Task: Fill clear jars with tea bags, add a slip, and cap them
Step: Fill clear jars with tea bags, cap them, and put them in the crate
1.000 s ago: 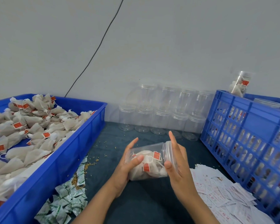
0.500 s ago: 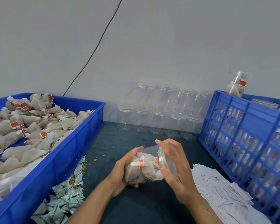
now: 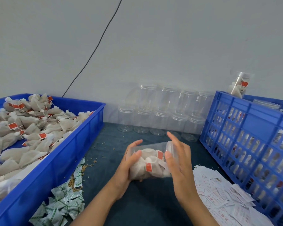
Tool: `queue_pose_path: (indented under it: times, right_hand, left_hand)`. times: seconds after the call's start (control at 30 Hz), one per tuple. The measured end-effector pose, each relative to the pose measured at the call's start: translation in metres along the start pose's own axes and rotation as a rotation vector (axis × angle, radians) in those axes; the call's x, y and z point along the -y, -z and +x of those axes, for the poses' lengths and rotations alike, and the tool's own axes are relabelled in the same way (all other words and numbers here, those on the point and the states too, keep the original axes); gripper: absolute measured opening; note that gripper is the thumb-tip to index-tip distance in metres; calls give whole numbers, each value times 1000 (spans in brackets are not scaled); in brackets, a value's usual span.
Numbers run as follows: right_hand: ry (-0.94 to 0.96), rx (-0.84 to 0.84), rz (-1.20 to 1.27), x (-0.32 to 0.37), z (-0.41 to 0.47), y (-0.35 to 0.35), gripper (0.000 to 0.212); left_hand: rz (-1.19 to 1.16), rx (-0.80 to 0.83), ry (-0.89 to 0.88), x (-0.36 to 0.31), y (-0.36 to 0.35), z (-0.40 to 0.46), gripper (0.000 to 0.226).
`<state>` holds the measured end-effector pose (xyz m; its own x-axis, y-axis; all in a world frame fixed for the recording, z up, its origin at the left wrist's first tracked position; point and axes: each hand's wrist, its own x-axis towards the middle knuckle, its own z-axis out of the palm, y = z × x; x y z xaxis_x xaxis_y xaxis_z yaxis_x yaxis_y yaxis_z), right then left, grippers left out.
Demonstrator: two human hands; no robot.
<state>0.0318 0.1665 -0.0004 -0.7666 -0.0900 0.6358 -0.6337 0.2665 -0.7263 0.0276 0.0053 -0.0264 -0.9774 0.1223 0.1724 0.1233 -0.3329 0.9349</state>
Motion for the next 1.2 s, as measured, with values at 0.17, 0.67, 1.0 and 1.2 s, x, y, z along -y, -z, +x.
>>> queue_pose_path:
  times: [0.17, 0.67, 1.0, 1.2]
  right_hand:
    - [-184, -72, 104, -4, 0, -1, 32]
    - [441, 203, -152, -10, 2, 24, 54]
    - [354, 117, -257, -5, 5, 13, 50]
    - [-178, 15, 80, -2, 1, 0, 52]
  left_hand:
    - [7, 9, -88, 0, 0, -2, 65]
    - [-56, 244, 574, -14, 17, 3, 57]
    - [-139, 133, 401, -8, 14, 2, 49]
    - [-36, 35, 1, -3, 3, 1, 67]
